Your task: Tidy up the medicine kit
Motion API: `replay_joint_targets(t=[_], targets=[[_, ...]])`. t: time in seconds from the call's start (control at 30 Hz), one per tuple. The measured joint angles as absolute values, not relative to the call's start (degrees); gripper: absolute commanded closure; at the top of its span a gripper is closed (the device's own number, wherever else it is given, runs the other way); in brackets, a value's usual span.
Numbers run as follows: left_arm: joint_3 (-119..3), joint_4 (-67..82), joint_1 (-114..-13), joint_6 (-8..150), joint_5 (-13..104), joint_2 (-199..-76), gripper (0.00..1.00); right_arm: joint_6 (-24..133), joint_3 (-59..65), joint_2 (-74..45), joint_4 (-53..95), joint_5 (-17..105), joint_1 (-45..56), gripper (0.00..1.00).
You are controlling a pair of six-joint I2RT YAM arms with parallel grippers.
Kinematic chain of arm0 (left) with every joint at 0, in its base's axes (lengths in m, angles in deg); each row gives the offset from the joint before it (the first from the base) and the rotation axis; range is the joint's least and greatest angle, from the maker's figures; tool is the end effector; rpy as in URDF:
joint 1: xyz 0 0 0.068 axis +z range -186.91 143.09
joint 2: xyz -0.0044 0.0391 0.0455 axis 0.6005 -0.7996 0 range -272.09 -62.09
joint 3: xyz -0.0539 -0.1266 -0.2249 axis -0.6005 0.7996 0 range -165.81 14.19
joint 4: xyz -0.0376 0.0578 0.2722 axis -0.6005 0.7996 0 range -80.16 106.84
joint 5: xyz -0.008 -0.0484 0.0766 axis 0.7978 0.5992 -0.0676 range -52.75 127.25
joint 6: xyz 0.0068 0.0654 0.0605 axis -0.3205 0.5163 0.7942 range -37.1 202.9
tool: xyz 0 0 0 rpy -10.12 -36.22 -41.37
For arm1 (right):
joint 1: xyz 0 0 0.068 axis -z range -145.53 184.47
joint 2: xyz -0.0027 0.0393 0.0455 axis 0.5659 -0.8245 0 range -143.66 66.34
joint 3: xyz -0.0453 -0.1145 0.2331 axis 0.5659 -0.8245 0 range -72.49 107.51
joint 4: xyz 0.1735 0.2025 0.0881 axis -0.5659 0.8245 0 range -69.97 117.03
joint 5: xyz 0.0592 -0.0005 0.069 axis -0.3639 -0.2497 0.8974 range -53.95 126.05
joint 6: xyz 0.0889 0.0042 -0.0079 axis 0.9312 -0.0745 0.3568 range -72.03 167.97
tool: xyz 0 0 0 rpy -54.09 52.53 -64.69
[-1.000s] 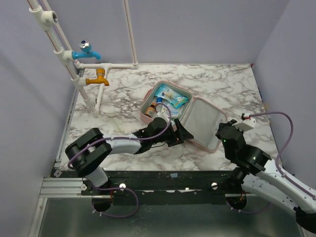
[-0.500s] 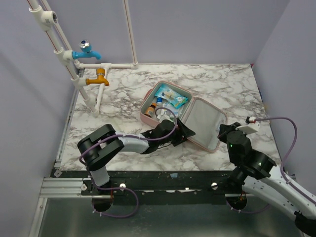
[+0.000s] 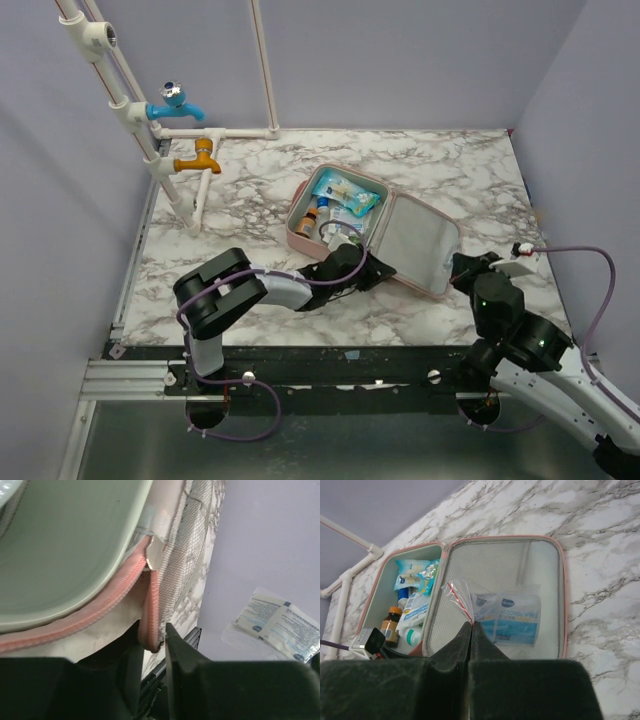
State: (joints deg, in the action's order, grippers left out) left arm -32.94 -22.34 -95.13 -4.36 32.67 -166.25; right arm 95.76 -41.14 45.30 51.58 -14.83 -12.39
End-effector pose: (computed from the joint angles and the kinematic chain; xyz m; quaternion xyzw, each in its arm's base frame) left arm 0.2246 -0.3506 0.1058 -0.2319 0.8097 -0.5038 0.1917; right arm 0.1469 0.0664 0.2664 0.2486 0.7433 0.1346 0.6063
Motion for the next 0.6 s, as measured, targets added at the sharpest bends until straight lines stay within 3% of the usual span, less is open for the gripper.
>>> replay_joint_targets(t=[0.17,0.6], targets=[[-30.65,-25.29,-95.15,-5.17,31.58,-166.16,1.0,95.22,-39.85,47.53,52.92,-14.61,-12.39,0.99],[-16.16,-46.71,-92.79,-9.85,34.99,-163.38,1.0,94.47,-37.91,53.26,50.12,-6.32,-12.39,0.99]])
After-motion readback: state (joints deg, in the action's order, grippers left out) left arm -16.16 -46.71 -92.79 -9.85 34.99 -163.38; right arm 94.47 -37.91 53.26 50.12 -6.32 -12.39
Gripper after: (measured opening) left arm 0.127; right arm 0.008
